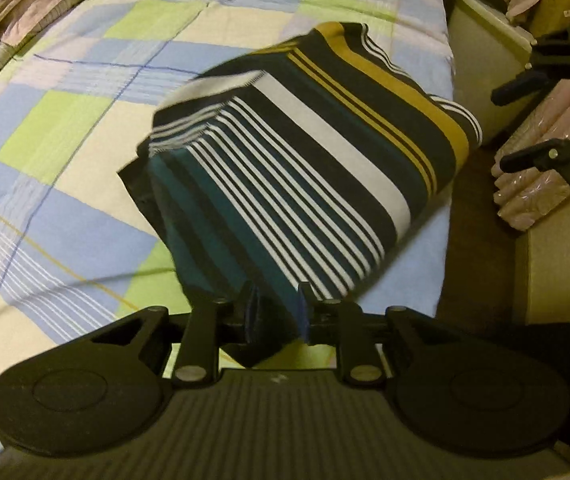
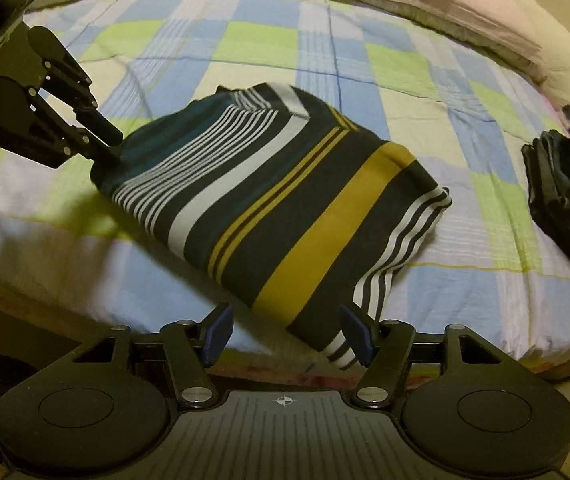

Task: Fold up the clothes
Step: 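Grasp the sweater end with the right tool while the left tool grasps the other end, then lift the sweater with both tools and carry it over the dark clothes stack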

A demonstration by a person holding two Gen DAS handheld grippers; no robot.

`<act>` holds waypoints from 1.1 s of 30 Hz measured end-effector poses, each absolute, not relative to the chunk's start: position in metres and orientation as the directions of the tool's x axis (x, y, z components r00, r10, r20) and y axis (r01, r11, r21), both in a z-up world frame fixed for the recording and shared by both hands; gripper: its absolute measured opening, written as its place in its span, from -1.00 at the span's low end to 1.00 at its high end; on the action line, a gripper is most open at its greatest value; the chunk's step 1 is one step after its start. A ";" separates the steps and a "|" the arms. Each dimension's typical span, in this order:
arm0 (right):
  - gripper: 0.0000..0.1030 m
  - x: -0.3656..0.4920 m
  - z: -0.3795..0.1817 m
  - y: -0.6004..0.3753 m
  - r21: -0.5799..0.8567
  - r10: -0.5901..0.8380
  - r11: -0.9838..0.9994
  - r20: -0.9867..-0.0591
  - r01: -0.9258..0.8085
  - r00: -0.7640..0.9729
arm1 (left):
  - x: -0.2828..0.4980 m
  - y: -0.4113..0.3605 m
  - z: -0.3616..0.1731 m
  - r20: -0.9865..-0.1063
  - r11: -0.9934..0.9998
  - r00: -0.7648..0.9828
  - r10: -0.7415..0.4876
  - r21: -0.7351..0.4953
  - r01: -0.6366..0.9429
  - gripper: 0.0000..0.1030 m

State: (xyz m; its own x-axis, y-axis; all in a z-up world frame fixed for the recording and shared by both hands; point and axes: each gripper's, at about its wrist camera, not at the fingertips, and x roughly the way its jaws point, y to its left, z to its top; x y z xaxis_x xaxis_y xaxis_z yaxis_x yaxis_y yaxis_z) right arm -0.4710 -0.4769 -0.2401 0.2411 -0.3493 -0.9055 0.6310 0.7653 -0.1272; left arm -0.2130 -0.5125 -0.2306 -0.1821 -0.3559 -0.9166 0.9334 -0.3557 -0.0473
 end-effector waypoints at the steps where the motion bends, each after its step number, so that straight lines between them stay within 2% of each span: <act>1: 0.23 -0.472 -0.240 -0.476 -0.130 -0.347 0.773 -0.906 0.621 0.243 | -0.216 -0.511 -0.232 -0.919 -0.356 -0.180 -0.351 -0.047 0.933 -0.67; 13: 0.24 -0.484 -0.249 -0.469 -0.144 -0.345 0.802 -0.903 0.579 0.254 | -0.237 -0.508 -0.239 -0.936 -0.378 -0.146 -0.321 -0.015 0.926 -0.53; 15: 0.24 -0.485 -0.252 -0.468 -0.150 -0.351 0.801 -0.902 0.580 0.251 | -0.240 -0.508 -0.235 -0.934 -0.378 -0.129 -0.332 0.007 0.926 -0.39; 16: 0.26 -0.485 -0.253 -0.468 -0.156 -0.355 0.802 -0.901 0.576 0.250 | -0.244 -0.505 -0.234 -0.931 -0.397 -0.110 -0.349 0.040 0.917 -0.21; 17: 0.30 -0.485 -0.254 -0.468 -0.163 -0.359 0.804 -0.900 0.572 0.248 | -0.250 -0.500 -0.235 -0.923 -0.432 -0.084 -0.376 0.095 0.897 0.07; 18: 0.53 -0.485 -0.255 -0.468 -0.170 -0.363 0.805 -0.898 0.568 0.247 | -0.255 -0.495 -0.235 -0.913 -0.464 -0.059 -0.405 0.149 0.873 0.22; 19: 0.66 -0.484 -0.255 -0.466 -0.190 -0.380 0.809 -0.891 0.556 0.248 | -0.261 -0.490 -0.235 -0.900 -0.493 -0.036 -0.434 0.204 0.846 0.39; 24: 0.66 -0.475 -0.270 -0.457 -0.334 -0.453 0.852 -0.857 0.404 0.247 | -0.287 -0.466 -0.240 -0.820 -0.591 0.045 -0.570 0.448 0.671 0.40; 30: 0.66 -0.461 -0.322 -0.440 -0.553 -0.562 0.825 -0.779 0.119 0.278 | -0.302 -0.455 -0.276 -0.797 -0.646 0.038 -0.602 0.515 0.563 0.42; 33: 0.66 -0.455 -0.350 -0.445 -0.626 -0.611 0.779 -0.740 0.045 0.282 | -0.308 -0.455 -0.292 -0.782 -0.660 0.028 -0.623 0.544 0.519 0.45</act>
